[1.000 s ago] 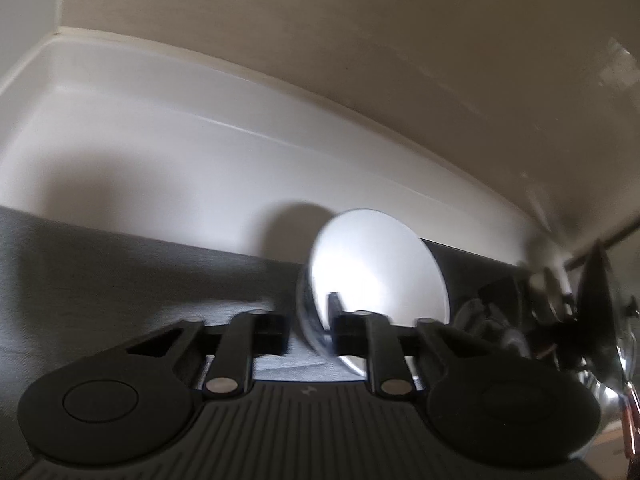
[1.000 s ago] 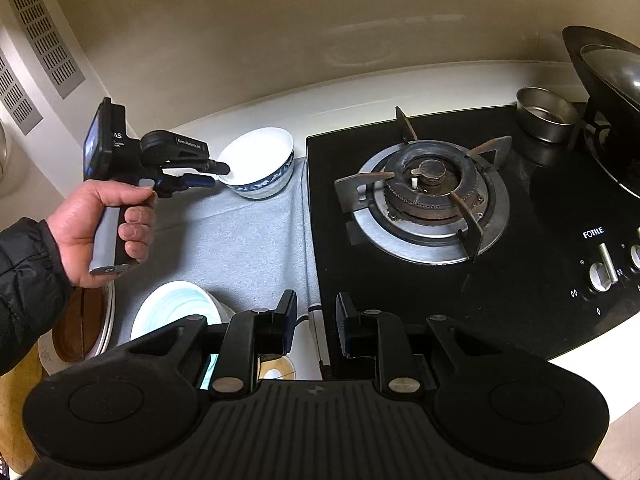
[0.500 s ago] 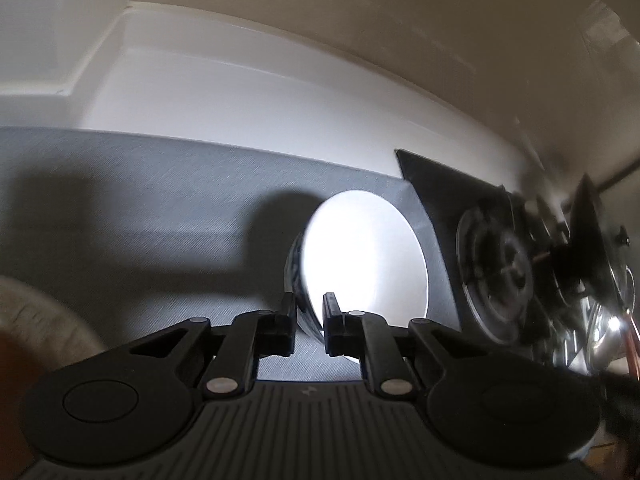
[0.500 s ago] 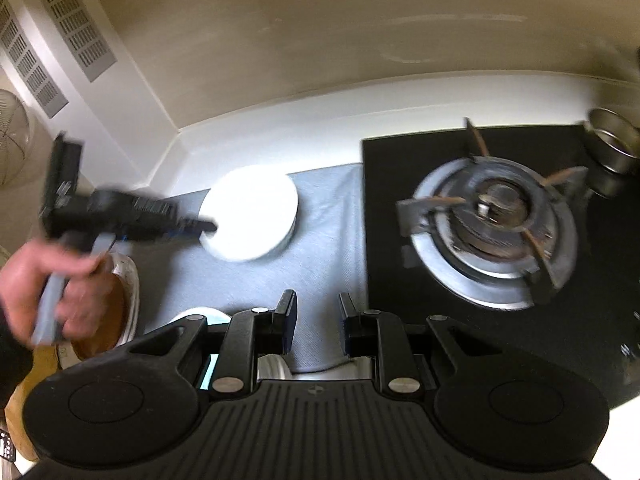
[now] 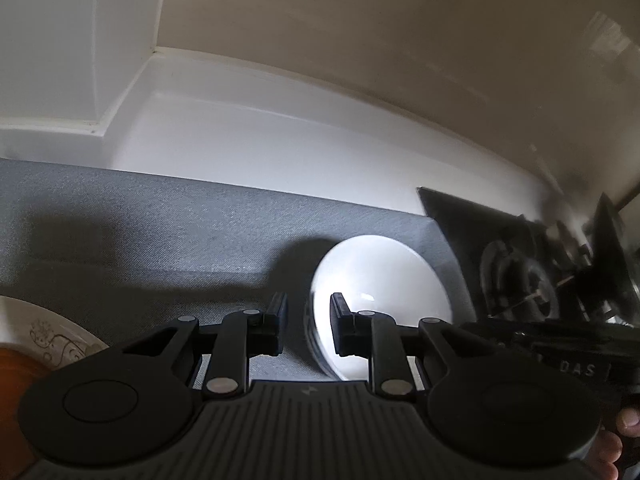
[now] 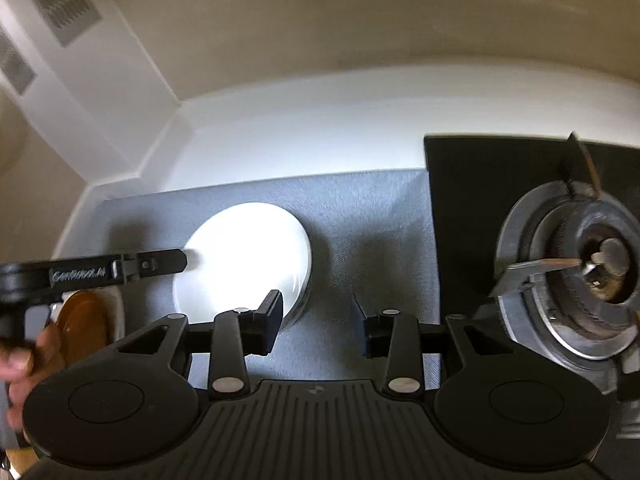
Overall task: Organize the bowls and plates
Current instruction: 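Carry the blue-rimmed bowl with the left gripper over the teal bowl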
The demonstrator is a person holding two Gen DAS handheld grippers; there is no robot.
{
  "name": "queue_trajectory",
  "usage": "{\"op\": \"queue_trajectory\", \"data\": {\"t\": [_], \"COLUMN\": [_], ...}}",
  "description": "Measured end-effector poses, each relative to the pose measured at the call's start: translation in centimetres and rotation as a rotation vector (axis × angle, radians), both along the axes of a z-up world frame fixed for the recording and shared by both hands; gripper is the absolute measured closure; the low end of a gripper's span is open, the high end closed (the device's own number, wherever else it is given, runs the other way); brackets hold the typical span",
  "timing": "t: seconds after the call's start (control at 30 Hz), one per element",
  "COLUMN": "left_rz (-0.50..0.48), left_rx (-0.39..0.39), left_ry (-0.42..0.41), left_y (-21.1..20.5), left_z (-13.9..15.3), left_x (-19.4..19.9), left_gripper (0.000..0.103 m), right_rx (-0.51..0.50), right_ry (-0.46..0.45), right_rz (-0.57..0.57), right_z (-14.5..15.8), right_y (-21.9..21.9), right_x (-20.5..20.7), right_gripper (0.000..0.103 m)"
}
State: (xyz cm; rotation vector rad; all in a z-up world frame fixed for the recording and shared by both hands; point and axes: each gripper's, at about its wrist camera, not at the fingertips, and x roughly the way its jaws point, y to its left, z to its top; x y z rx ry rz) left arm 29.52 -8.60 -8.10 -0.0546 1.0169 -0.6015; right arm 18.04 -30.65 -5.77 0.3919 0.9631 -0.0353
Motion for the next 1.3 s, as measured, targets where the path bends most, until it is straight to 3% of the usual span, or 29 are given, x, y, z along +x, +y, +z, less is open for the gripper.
{"op": "queue_trajectory", "data": {"t": [0.2,0.33,0.4,0.47,0.5,0.67,0.87,1.07,1.3], "left_rz": [-0.026,-0.032,-0.034,-0.035,-0.037,-0.048,-0.096,-0.169,-0.253], "left_rx": [0.015,0.010,0.012,0.016,0.015,0.000,-0.045,-0.088,-0.097], "left_ry": [0.000,0.003,-0.004,-0.010,-0.013,-0.038,-0.143,-0.204,-0.215], "left_y": [-0.7,-0.7,-0.8,-0.8,-0.8,-0.5,0.4,2.1,3.7], "left_z": [-1.0,-1.3,-1.3,-1.2,-1.2,-0.3,3.9,7.7,8.9], "left_x": [-0.1,-0.1,-0.2,-0.4,-0.4,-1.0,-3.8,-8.0,-12.4], "left_gripper": [0.086,0.095,0.095,0.095,0.095,0.096,0.096,0.096,0.096], "right_rx": [0.016,0.032,0.049,0.059,0.064,0.062,0.038,0.004,0.005], "right_ry": [0.029,0.053,0.056,0.059,0.058,0.058,-0.029,-0.106,-0.111], "right_rz": [0.022,0.028,0.030,0.043,0.050,0.032,-0.001,-0.037,-0.129], "right_z": [-1.4,-2.4,-2.7,-2.9,-2.9,-2.7,1.5,6.1,7.6], "right_y": [0.5,0.4,0.3,0.4,0.4,0.4,0.7,1.1,2.8], "right_x": [1.7,2.4,2.7,2.9,3.0,2.8,0.4,-4.9,-11.3], "right_gripper": [0.063,0.064,0.070,0.085,0.088,0.091,0.091,0.091,0.091]}}
